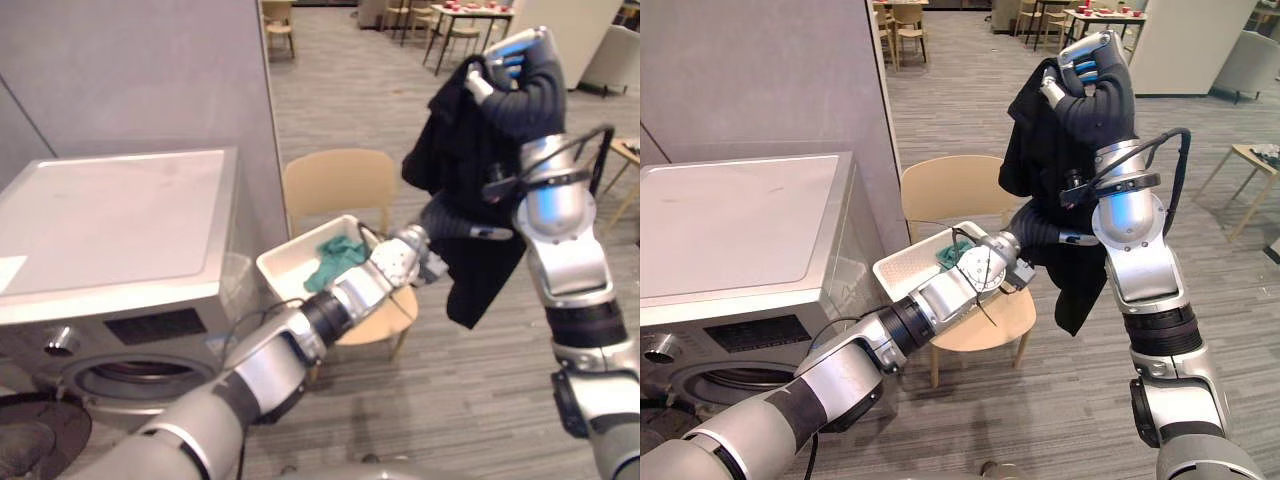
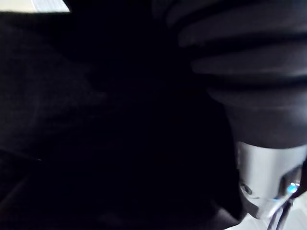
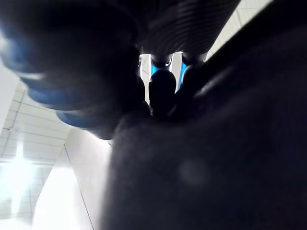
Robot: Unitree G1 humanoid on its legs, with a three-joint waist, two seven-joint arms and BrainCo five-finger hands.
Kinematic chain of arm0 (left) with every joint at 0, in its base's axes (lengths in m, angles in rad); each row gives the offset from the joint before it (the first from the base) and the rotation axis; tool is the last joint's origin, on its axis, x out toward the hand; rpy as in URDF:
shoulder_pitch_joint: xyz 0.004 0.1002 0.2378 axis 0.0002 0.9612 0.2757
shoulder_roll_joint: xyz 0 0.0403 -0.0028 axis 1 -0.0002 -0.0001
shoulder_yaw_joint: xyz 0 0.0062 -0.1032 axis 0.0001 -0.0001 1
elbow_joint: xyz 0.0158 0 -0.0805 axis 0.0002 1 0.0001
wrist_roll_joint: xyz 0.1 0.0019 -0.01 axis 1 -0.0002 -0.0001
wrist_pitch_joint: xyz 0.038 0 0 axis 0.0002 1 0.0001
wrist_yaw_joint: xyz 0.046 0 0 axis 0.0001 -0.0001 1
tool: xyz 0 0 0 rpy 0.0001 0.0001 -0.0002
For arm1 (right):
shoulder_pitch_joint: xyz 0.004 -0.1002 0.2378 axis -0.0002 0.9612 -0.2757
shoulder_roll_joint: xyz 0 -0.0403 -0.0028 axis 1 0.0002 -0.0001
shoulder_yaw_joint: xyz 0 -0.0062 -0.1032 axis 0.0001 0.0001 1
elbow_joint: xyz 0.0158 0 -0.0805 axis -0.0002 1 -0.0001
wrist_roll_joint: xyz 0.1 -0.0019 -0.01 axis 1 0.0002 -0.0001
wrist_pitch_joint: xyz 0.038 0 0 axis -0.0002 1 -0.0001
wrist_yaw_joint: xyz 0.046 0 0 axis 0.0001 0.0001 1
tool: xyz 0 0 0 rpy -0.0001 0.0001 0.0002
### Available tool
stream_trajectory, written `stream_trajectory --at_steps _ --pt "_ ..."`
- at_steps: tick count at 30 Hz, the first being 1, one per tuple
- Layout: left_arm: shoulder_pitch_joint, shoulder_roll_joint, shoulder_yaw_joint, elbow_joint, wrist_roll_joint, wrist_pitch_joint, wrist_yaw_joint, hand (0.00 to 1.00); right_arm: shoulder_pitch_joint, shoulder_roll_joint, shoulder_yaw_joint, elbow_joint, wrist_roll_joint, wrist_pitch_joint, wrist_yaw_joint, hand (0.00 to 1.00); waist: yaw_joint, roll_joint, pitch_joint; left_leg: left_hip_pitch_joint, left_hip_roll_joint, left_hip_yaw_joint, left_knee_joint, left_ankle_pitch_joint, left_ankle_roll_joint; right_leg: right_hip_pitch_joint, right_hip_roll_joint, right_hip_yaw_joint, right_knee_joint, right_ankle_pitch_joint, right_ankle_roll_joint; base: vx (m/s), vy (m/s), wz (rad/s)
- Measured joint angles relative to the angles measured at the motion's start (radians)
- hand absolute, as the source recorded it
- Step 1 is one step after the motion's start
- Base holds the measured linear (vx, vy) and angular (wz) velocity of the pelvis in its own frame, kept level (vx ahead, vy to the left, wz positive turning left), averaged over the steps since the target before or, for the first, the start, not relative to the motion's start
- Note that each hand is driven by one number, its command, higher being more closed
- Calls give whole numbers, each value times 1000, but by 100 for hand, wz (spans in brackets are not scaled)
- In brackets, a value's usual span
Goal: Pick up the laundry basket with both hands and put the clothes into the washing machine.
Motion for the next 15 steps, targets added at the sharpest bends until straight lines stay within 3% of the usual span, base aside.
stream_trajectory --at_steps 1,4,15 --pt "0 0 -3 -1 0 -4 -3 100 0 10 2 0 0 0 0 100 -1 2 -1 4 0 11 0 -3 0 0 1 6 0 0 0 27 -2 -25" --pt "0 0 -14 -26 -1 -16 -1 100 0 23 3 -10 0 0 -1 100 -17 6 -4 11 0 27 0 -12 1 1 2 20 0 -1 3 19 -3 -17" --pt "0 0 -5 -127 -34 -41 31 100 0 26 5 -40 -5 -5 -1 100 -13 27 -19 19 -2 50 0 -18 4 1 4 39 -4 0 8 9 -2 -6"
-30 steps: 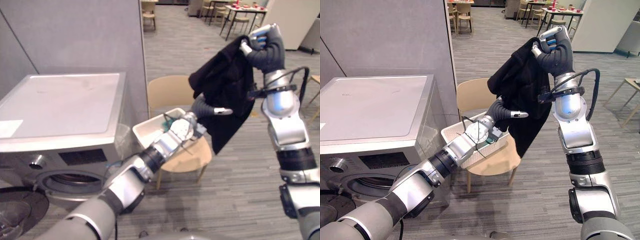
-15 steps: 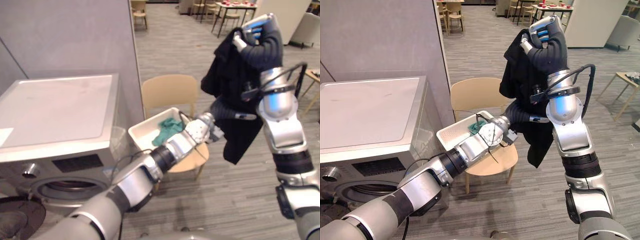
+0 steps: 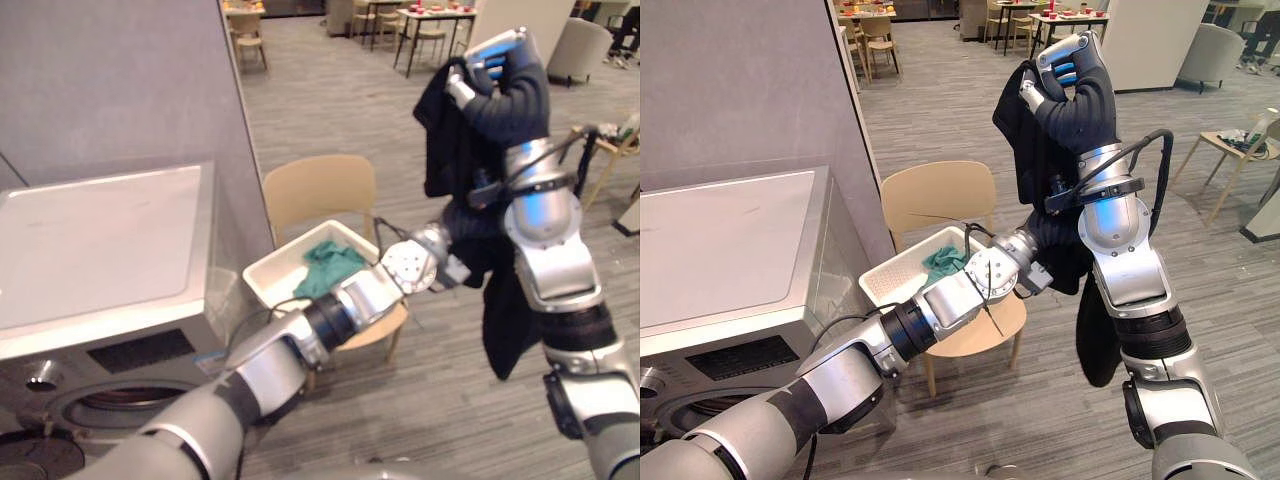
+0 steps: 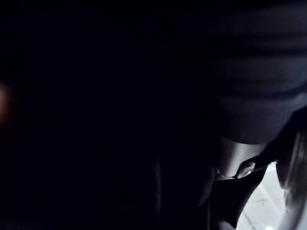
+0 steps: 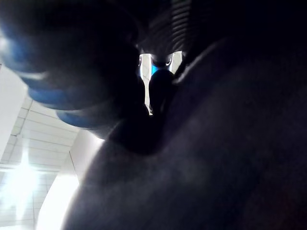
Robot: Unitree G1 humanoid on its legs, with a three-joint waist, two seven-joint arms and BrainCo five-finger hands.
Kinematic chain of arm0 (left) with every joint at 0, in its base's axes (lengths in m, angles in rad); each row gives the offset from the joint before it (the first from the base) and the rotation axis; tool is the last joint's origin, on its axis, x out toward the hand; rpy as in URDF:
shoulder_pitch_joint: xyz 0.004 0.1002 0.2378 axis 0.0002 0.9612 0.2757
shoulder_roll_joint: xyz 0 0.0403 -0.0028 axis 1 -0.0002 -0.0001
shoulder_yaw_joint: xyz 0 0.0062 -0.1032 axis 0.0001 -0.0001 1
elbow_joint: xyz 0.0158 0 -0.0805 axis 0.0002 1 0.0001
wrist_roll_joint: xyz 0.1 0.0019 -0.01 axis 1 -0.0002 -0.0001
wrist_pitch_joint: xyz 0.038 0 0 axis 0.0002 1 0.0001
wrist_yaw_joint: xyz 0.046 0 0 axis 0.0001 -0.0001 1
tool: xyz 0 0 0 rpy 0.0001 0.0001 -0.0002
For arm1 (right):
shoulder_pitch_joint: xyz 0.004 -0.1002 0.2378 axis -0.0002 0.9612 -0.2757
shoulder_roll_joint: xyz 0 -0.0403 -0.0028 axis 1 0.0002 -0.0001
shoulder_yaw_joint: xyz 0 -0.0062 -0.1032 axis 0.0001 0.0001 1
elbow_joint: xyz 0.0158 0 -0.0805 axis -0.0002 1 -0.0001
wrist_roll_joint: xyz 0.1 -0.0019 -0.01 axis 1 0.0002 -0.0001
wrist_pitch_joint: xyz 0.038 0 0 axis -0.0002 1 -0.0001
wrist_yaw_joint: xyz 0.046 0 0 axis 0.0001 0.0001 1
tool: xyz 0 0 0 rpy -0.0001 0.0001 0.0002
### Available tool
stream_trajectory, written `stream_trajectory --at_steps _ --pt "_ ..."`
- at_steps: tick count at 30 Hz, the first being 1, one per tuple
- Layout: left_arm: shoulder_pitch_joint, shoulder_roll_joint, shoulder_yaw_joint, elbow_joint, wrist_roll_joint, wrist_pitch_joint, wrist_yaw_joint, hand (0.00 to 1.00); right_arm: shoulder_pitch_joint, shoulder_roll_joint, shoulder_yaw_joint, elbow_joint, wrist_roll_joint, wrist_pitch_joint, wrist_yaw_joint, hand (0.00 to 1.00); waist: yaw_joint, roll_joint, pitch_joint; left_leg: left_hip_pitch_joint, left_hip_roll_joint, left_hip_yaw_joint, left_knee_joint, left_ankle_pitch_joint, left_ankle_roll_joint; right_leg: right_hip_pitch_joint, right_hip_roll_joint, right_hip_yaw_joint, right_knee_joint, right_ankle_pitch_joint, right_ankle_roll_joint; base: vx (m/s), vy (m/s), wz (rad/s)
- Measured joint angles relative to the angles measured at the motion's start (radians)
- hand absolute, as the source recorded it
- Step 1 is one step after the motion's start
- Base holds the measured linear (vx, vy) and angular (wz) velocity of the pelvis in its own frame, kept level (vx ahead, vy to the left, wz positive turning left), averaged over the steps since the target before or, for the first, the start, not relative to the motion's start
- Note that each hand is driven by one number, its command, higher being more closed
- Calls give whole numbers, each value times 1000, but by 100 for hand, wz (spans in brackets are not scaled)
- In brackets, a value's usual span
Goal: Pick up the laundry basket with both hands and put the clothes into the washing machine.
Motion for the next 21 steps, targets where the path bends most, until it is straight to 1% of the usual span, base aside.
stream_trajectory --at_steps 2,3,6,11,16,19,20,21 --pt "0 0 23 -5 -4 0 6 100 0 2 0 0 0 -5 0 100 -1 3 -2 0 0 0 0 0 0 0 0 -1 0 0 0 0 0 0" --pt "0 0 36 -14 -6 0 13 100 3 2 -2 0 -1 -15 0 100 -2 4 -3 1 0 0 0 0 0 0 1 -1 1 0 0 0 0 0" --pt "0 0 43 -26 -6 0 13 100 10 11 -19 -2 -3 -31 0 100 0 4 -3 0 0 -1 0 0 0 1 0 -1 1 0 0 0 0 0" --pt "2 2 72 -26 -6 2 13 100 53 27 -52 -31 -5 -38 -1 100 1 4 -3 0 0 -12 0 0 0 5 -2 -12 0 0 0 6 -11 5" --pt "4 3 142 -28 -6 2 14 100 120 28 -119 -34 -23 -36 -4 100 10 4 -3 1 -1 -22 0 1 1 12 -4 -22 -2 -1 1 10 -14 6" --pt "4 2 145 -28 -4 2 14 100 147 28 -178 -35 -27 -36 -19 100 24 4 -3 3 -2 -33 0 1 1 19 -6 -34 -4 -2 2 7 -12 12" --pt "5 5 147 -28 -2 2 14 100 155 28 -198 -35 -29 -35 -27 100 24 4 -3 2 -2 -39 0 1 1 20 -6 -39 -4 -2 2 6 -14 12" --pt "7 8 149 -28 0 2 14 100 159 28 -214 -35 -30 -35 -30 0 26 4 -2 2 -2 -40 0 1 1 21 -6 -40 -4 -2 2 4 -14 9"
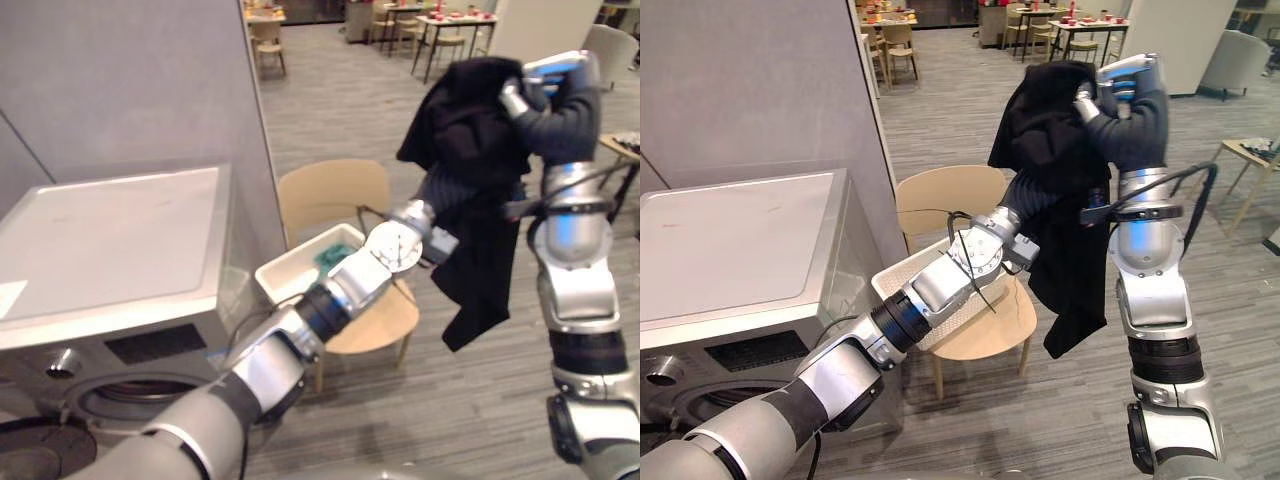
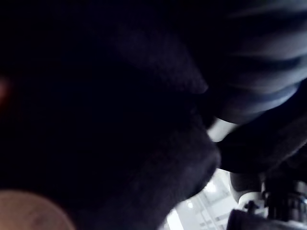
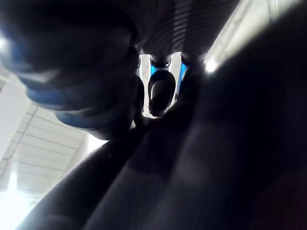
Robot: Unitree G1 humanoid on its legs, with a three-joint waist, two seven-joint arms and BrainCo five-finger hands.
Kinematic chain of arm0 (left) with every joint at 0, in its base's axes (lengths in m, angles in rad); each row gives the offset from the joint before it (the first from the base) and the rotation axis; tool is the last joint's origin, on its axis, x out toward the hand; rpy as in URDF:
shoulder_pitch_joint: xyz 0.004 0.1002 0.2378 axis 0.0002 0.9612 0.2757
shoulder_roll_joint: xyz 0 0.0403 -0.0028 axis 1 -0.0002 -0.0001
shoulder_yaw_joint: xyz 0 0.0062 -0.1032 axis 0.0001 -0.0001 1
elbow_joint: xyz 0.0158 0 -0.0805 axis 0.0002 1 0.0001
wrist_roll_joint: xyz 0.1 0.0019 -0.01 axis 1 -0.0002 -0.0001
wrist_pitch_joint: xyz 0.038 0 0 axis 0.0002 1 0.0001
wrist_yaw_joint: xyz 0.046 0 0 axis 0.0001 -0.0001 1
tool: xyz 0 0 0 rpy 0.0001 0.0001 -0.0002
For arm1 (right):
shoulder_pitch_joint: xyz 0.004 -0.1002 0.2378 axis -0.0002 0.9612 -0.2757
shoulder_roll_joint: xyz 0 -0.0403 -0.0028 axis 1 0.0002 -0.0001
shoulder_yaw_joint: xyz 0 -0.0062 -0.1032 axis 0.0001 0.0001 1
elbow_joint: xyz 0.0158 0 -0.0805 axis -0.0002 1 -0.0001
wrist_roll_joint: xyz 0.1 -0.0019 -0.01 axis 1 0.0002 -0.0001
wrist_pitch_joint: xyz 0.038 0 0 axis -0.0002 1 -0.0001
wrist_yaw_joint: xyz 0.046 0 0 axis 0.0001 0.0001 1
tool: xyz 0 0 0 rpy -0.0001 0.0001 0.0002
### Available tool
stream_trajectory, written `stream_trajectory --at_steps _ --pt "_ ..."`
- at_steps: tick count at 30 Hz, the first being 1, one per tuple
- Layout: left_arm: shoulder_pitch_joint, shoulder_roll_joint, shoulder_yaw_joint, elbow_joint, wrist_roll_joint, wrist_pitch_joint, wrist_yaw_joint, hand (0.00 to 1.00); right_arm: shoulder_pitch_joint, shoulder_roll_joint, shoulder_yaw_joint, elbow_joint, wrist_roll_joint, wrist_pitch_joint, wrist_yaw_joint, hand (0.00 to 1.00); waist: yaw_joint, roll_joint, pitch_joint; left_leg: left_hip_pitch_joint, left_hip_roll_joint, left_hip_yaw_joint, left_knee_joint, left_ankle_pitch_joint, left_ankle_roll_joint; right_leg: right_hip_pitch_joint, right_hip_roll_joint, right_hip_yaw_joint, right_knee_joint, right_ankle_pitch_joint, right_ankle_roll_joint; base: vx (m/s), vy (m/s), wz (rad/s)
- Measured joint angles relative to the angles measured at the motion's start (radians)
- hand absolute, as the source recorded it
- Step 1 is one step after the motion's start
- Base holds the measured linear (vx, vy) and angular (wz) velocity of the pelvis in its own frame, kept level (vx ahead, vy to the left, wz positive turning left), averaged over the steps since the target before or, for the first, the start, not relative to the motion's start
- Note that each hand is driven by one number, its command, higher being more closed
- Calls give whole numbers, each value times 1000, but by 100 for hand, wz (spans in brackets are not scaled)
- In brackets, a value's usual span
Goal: Pick up the laundry basket with both hands and put the clothes into the washing machine.
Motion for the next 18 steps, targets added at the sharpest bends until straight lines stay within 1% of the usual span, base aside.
stream_trajectory --at_steps 2,5,7,8,10,12,13,14,16,18 --pt "9 9 8 0 4 1 -1 100 6 0 -25 -1 -6 0 -11 0 0 0 0 0 0 -1 0 0 0 1 0 -1 0 0 0 0 0 0" --pt "22 28 40 0 35 4 0 100 51 0 -106 -33 -7 1 -25 0 1 -1 0 0 0 -3 0 0 0 2 -1 -2 0 -1 1 0 0 0" --pt "27 62 55 0 51 5 -1 100 99 -1 -176 -65 -6 1 -42 0 0 -1 0 1 0 -4 0 0 0 4 -1 -3 0 -2 3 0 0 0" --pt "31 67 70 0 56 5 -1 100 113 -1 -202 -73 -6 1 -46 0 0 -1 0 2 0 -4 0 0 0 4 -1 -3 0 -2 3 0 0 0" --pt "55 88 122 0 75 5 0 100 166 -3 -296 -84 -5 0 -65 0 -2 -1 1 5 0 -4 0 -1 0 8 -1 -5 1 -3 3 0 0 0" --pt "67 112 136 0 76 7 0 100 208 -4 -349 -86 -3 0 -77 0 -2 -1 1 8 0 -8 0 -1 0 13 -2 -10 1 -8 6 0 -16 7" --pt "90 148 188 -3 97 14 -1 100 277 -4 -419 -91 4 1 -86 0 -1 -1 1 7 0 -11 0 -5 -4 13 -3 -15 2 -10 7 -6 -24 9" --pt "98 165 203 -4 103 16 0 100 307 -3 -447 -105 6 1 -87 0 -1 -1 0 6 1 -12 0 -7 -2 13 -3 -18 2 -11 7 -5 -24 8" --pt "112 187 237 -6 112 22 1 100 347 -2 -477 -130 12 -1 -88 0 -1 -1 1 5 1 -14 0 -7 -1 13 -3 -20 2 -11 7 1 -8 2" --pt "136 211 257 -45 113 23 2 100 370 -1 -489 -144 14 -1 -88 0 -2 -1 1 5 1 -14 0 -7 -2 12 -3 -21 2 -11 7 0 0 0"
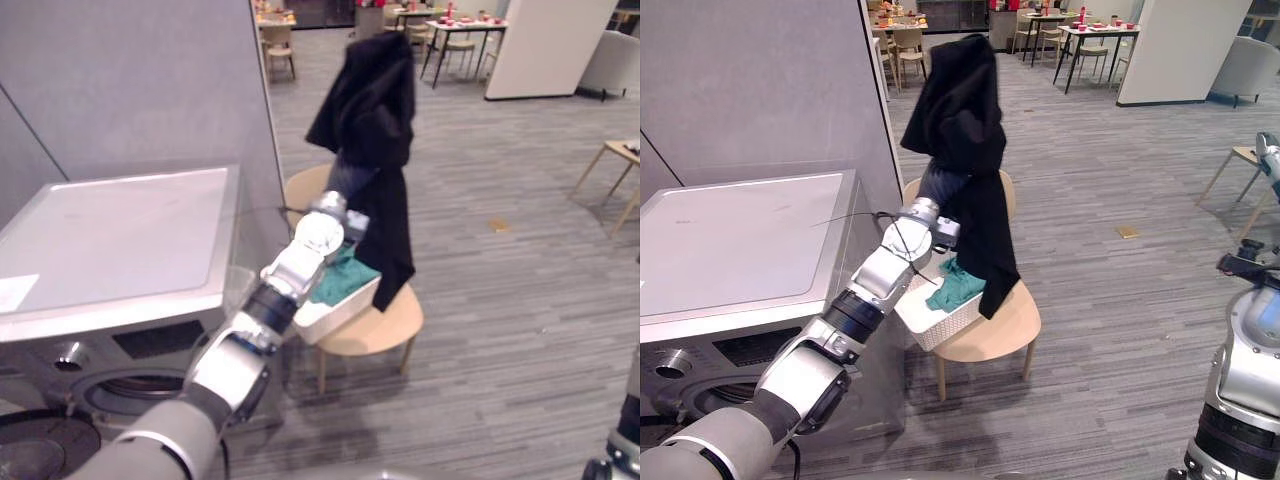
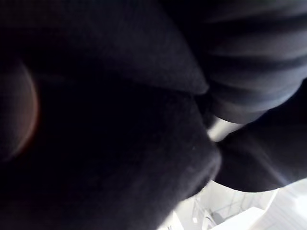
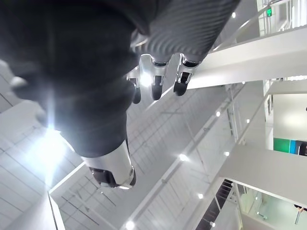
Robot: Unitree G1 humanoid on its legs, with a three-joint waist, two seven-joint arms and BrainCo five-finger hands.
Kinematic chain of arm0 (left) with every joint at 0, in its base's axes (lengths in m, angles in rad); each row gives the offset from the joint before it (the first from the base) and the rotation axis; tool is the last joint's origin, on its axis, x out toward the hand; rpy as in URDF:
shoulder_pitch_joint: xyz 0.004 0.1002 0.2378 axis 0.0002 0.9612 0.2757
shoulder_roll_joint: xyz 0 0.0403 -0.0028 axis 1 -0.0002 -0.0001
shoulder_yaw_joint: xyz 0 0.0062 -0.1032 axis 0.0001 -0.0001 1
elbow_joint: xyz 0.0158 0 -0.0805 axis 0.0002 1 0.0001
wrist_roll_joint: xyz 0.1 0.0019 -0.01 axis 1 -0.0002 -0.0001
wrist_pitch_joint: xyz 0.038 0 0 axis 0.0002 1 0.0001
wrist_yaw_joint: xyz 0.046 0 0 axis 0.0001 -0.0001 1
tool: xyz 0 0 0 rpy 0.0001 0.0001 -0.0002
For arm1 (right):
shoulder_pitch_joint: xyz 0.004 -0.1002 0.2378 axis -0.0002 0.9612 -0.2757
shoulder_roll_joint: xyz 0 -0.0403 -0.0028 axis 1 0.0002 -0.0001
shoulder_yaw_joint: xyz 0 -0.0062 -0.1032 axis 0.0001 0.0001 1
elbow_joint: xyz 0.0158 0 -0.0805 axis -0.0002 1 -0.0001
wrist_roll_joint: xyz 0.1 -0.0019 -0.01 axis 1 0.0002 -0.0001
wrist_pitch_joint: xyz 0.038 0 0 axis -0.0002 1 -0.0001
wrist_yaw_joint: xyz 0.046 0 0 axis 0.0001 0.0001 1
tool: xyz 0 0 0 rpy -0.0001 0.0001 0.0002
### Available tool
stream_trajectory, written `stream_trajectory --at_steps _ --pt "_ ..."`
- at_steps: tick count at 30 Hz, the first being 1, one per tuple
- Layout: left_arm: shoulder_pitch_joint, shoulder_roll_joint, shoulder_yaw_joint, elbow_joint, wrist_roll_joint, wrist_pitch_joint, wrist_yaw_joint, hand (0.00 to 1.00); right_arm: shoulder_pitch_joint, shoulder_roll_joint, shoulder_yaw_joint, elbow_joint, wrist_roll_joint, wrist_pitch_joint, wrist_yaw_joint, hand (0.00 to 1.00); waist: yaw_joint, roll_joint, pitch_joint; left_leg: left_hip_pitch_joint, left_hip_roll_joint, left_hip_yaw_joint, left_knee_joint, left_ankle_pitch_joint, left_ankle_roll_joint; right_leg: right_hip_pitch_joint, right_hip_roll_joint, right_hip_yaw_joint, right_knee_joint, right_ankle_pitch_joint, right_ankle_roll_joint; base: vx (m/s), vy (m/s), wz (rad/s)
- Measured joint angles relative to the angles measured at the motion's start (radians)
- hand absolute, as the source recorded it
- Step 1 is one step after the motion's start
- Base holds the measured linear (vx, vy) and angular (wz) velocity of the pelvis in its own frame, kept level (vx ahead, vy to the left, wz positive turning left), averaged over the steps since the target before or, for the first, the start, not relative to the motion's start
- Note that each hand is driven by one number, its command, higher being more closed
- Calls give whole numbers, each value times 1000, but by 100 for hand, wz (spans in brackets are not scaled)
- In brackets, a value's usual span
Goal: Pick up the laundry basket with both hands and put the clothes into the washing machine.
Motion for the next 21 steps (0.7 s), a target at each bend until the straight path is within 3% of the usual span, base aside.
stream_trajectory --at_steps 4,8,12,16,21 --pt "43 54 32 -111 1 -2 0 100 68 14 -31 -7 -3 -1 7 0 2 0 0 -1 -1 -7 0 2 -2 0 -1 -7 5 -3 -6 22 -9 5" --pt "89 122 133 -241 2 -8 6 100 117 45 -42 -7 -11 -1 12 0 0 3 -2 1 0 -11 0 1 -4 0 0 -9 13 -10 -10 5 -5 1" --pt "208 199 260 -412 12 -47 22 100 176 97 -92 -12 -14 -1 14 0 2 13 -8 1 0 -22 0 -1 -7 0 0 -19 20 -21 -13 28 -24 8" --pt "360 249 430 -563 42 -62 44 100 237 163 -105 -13 -24 -1 40 0 3 20 -13 2 -1 -43 1 -1 -7 1 1 -35 36 -37 -16 28 -31 12" --pt "650 207 730 -730 71 -96 78 100 334 330 -103 -5 -24 -1 73 0 13 27 -18 2 -1 -70 1 -2 -9 5 2 -50 37 -49 -22 25 -30 10"
